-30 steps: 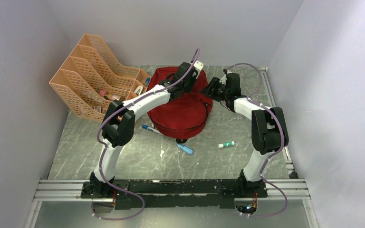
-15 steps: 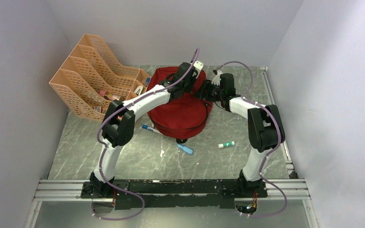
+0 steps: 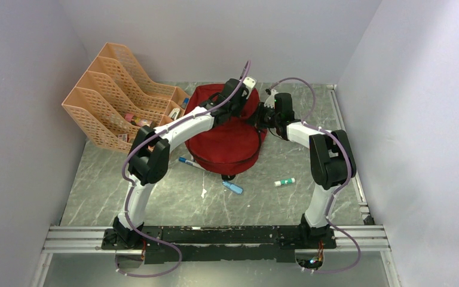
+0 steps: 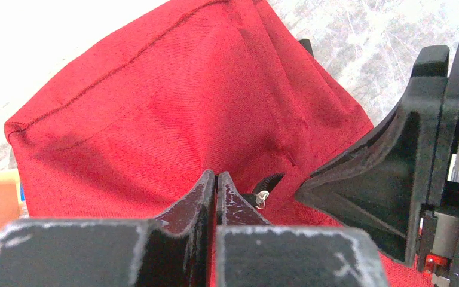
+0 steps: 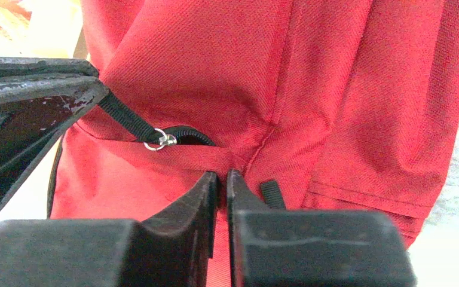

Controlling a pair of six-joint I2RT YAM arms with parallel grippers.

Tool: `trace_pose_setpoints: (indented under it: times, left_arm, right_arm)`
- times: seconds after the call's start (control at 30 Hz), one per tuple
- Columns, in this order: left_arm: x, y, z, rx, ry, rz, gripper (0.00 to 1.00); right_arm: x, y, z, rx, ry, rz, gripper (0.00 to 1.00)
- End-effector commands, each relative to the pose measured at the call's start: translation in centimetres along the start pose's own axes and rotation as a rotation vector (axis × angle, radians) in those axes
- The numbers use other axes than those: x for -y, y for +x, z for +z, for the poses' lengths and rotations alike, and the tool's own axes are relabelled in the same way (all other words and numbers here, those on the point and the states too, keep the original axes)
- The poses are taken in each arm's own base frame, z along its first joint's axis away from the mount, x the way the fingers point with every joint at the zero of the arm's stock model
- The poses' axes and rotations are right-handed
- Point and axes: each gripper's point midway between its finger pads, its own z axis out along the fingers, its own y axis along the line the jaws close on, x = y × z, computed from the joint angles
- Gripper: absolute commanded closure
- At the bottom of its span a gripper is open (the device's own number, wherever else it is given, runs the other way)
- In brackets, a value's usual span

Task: Pack the student bag
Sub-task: Unzip the student bag at the center of the board.

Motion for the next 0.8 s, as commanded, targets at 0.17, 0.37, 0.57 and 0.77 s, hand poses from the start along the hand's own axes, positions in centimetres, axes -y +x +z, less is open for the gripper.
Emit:
trace_pose_setpoints:
  times: [0.17, 0.37, 0.57, 0.77]
  left_arm:
    - [-2.3, -1.9, -1.4, 0.029, -0.037, -0.045, 0.95]
    - [-4.5, -1.8, -2.2, 0.025, -0.068, -0.065, 0.95]
    - [-6.6, -1.9, -3.6, 0.027, -0.105, -0.076, 0.95]
    - [-8.6, -1.4, -5.1, 0.023, -0.155, -0.081, 0.95]
  right_arm:
    - [0.1, -0.2, 0.0, 0.022, 0.019, 0.022, 1.0]
    - [1.0, -0.1, -0.3, 0.026, 0.075, 0.043, 1.0]
    - [1.6, 0.1, -0.4, 0.025, 0.101, 0.056, 1.0]
    - [2.3, 0.3, -0.6, 0.026, 0.125, 0.075, 1.0]
